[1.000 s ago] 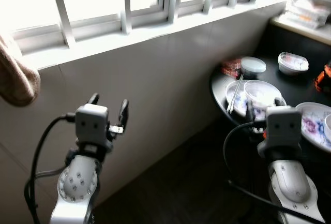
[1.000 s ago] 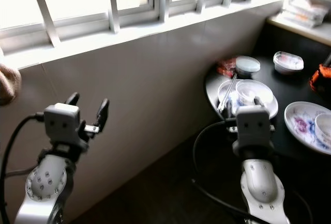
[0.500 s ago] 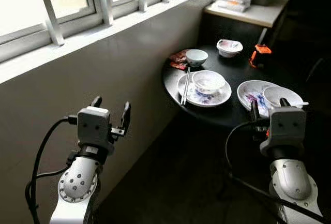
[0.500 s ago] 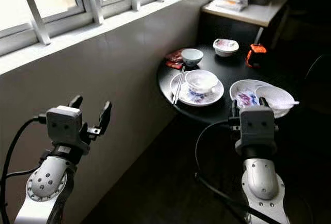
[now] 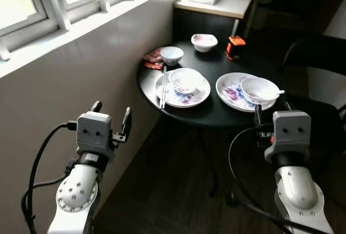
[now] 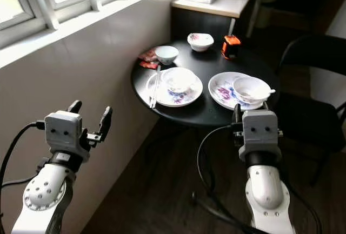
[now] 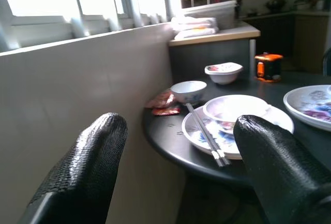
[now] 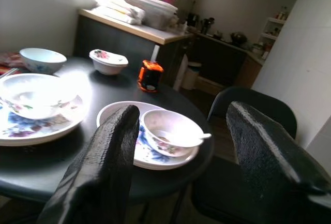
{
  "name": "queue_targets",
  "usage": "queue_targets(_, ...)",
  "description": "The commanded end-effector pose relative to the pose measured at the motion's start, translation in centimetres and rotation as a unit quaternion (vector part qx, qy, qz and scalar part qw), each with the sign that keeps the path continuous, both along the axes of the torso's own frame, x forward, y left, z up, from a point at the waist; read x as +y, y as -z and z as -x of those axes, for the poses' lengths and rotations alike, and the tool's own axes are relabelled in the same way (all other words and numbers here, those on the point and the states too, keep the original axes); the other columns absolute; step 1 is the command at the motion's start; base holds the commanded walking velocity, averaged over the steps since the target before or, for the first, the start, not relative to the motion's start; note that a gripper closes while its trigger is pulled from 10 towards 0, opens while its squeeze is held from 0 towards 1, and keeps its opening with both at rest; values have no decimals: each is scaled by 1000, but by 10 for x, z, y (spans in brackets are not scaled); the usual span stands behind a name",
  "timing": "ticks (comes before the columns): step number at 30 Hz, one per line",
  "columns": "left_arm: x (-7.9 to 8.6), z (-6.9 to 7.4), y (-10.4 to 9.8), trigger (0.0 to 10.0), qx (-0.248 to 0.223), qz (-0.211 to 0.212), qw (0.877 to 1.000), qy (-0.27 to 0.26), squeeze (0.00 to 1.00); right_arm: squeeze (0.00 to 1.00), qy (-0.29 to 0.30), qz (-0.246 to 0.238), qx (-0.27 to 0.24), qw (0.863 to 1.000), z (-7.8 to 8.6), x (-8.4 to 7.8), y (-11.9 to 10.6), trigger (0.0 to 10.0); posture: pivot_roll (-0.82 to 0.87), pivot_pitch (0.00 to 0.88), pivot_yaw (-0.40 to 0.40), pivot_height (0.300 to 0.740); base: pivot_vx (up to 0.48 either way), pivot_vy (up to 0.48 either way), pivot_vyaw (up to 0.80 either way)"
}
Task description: Kitchen organization
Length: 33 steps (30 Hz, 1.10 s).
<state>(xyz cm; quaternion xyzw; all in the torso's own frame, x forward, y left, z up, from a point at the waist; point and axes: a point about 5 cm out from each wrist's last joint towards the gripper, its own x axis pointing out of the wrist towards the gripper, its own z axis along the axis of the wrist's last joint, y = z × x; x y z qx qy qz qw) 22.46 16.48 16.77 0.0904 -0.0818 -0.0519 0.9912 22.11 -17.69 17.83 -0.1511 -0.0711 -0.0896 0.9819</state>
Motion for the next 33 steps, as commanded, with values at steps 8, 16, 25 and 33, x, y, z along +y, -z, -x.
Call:
queue_targets(8,1,0,0,10000,0,-6,1000,-3,0,0,-3,8,-1,1000,0,1,0,10000,56,0,-25,740,0,0,0)
queue_targets(16,0,-1,-1,10000,-1,-3,1000,-3,0,0,-7,8,1,1000,-1,1,0,10000,55,0,-31,740,0,0,0)
queue_targets(25,-1,-1,-2,10000,-1,-2,1000,-3,0,0,-9,12,3,1000,-2,0,0,10000,54,0,-34,740,0,-205,0)
queue_targets(33,-1,-1,-2,10000,0,-2,1000,-3,0,0,-13,13,5,1000,-1,1,0,10000,56,0,-37,740,0,-397,0)
